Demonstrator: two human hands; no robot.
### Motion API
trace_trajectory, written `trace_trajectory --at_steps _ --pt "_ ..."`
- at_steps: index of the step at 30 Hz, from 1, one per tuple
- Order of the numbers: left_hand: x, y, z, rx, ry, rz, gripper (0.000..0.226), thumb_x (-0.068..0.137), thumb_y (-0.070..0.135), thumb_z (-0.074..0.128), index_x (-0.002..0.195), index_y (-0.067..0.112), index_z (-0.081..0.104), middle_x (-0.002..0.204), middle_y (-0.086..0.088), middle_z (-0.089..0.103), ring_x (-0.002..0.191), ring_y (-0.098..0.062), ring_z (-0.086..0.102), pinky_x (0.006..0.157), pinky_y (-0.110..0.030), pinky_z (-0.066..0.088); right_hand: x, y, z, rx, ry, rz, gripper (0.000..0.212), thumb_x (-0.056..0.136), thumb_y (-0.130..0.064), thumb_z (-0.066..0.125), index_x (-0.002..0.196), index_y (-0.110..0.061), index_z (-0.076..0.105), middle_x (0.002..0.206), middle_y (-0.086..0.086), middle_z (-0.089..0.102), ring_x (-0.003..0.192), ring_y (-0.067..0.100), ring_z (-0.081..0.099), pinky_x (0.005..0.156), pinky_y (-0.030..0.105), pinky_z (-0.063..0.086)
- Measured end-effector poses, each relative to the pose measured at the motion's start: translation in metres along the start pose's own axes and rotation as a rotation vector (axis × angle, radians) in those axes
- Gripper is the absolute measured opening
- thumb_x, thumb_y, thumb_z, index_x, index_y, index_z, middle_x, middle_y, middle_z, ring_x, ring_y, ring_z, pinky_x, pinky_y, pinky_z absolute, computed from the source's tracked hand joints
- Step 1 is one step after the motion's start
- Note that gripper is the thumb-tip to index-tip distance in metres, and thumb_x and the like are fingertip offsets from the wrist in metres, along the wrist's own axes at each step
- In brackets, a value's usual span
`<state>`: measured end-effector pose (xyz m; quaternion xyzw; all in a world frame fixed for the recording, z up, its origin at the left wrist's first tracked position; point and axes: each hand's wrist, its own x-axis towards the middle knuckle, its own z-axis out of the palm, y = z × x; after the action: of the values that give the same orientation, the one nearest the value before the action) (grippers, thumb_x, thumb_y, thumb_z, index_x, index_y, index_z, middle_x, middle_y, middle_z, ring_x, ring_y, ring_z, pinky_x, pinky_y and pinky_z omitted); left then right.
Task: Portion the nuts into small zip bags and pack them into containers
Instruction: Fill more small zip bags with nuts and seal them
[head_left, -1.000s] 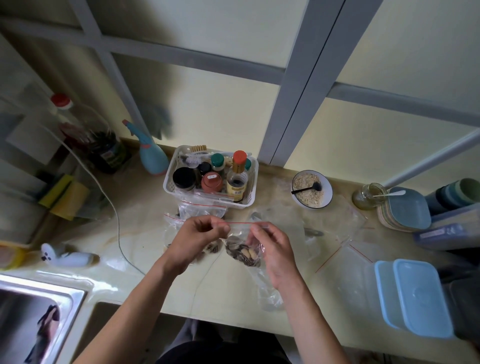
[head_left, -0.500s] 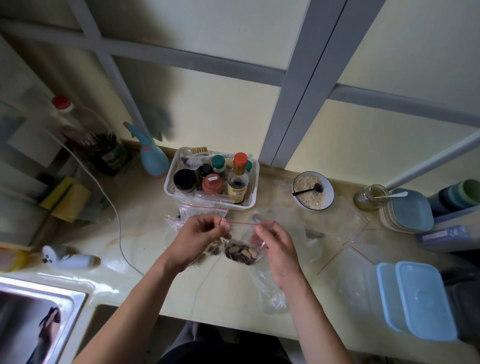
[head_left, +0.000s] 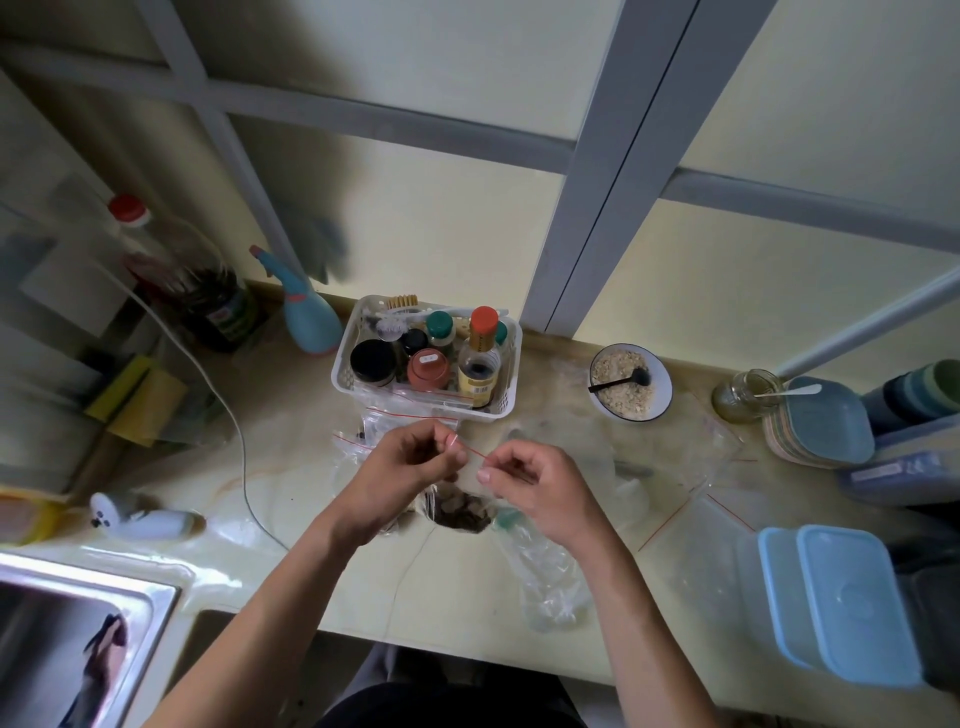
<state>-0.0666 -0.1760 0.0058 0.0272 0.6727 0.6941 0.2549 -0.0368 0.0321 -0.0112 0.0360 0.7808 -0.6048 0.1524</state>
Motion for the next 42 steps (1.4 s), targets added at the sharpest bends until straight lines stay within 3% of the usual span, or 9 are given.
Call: trace_trajectory --at_steps 5,14,18,22,25,28,32,36,42 --pt "-0.002 -0.002 -0.005 0.078 -0.106 -0.012 0.019 0.093 0.013 0.071 0.105 -0.001 0.070 0.103 -0.029 0.067 0.092 -0.024 0.063 0.086 -0.036 0.049 -0.002 0.000 0.002 0.013 -0.036 -0.022 0.019 0.082 -0.038 0.076 0.083 -0.020 0.072 0.080 0.011 0.069 0.073 0.015 0.060 0.071 0.040 0.048" --pt "0.001 -0.011 0.001 0.135 -0.059 0.004 0.020 0.092 0.025 0.070 0.098 0.006 0.073 0.092 -0.031 0.064 0.078 -0.020 0.054 0.074 -0.037 0.042 -0.003 -0.002 0.005 0.070 -0.060 -0.028 0.014 0.089 -0.017 0.074 0.080 -0.011 0.065 0.071 -0.010 0.064 0.071 0.005 0.058 0.071 0.028 0.046" --pt "0.003 -0.017 0.003 0.189 -0.018 0.021 0.025 0.090 0.034 0.068 0.095 0.009 0.072 0.084 -0.031 0.060 0.071 -0.019 0.050 0.069 -0.037 0.040 -0.003 -0.003 0.008 -0.014 -0.004 -0.047 0.016 0.089 -0.019 0.073 0.077 -0.016 0.063 0.068 -0.010 0.058 0.066 0.007 0.052 0.066 0.029 0.043" --pt "0.004 -0.021 0.005 0.239 0.044 0.039 0.015 0.093 0.029 0.069 0.093 0.014 0.074 0.078 -0.022 0.065 0.066 -0.016 0.050 0.064 -0.035 0.041 -0.003 -0.005 0.008 -0.107 0.044 -0.076 0.018 0.089 -0.016 0.073 0.076 -0.019 0.062 0.067 -0.009 0.058 0.064 0.007 0.050 0.064 0.030 0.044" --pt "0.004 -0.021 0.004 0.220 0.059 0.052 0.019 0.091 0.033 0.070 0.094 0.014 0.074 0.087 -0.021 0.070 0.072 -0.025 0.059 0.070 -0.048 0.050 -0.002 -0.004 0.008 -0.113 0.052 -0.044 0.014 0.088 -0.023 0.075 0.079 -0.022 0.066 0.073 -0.007 0.065 0.069 0.007 0.057 0.068 0.032 0.050" --pt "0.005 -0.021 0.001 0.207 0.076 0.063 0.009 0.091 0.022 0.073 0.092 0.014 0.076 0.090 -0.017 0.073 0.085 -0.042 0.065 0.081 -0.054 0.052 -0.003 -0.002 0.004 -0.083 0.051 -0.013 0.008 0.088 -0.024 0.076 0.084 -0.024 0.068 0.081 -0.005 0.070 0.077 0.008 0.064 0.074 0.028 0.053" --pt "0.002 -0.018 -0.003 0.145 0.089 0.061 0.004 0.086 0.013 0.077 0.089 0.011 0.078 0.093 -0.012 0.076 0.092 -0.039 0.069 0.088 -0.054 0.052 -0.004 -0.002 0.000 -0.187 0.095 -0.054 0.010 0.089 -0.020 0.076 0.081 -0.021 0.068 0.078 -0.008 0.070 0.074 0.006 0.065 0.071 0.021 0.050" --pt "-0.001 -0.017 -0.004 0.081 0.056 0.074 0.017 0.083 0.017 0.081 0.097 0.008 0.076 0.096 -0.020 0.073 0.094 -0.047 0.065 0.087 -0.057 0.052 -0.004 -0.003 0.003 -0.204 0.103 -0.091 0.009 0.090 -0.018 0.074 0.083 -0.019 0.069 0.080 -0.006 0.070 0.078 0.011 0.067 0.076 0.030 0.055" --pt "0.001 -0.012 -0.001 0.168 0.011 0.034 0.015 0.083 0.021 0.081 0.094 0.010 0.077 0.090 -0.012 0.075 0.081 -0.022 0.067 0.077 -0.051 0.055 -0.005 -0.005 0.006 -0.205 0.070 -0.113 0.007 0.091 -0.017 0.072 0.084 -0.020 0.070 0.084 -0.007 0.071 0.083 0.010 0.069 0.080 0.028 0.056"
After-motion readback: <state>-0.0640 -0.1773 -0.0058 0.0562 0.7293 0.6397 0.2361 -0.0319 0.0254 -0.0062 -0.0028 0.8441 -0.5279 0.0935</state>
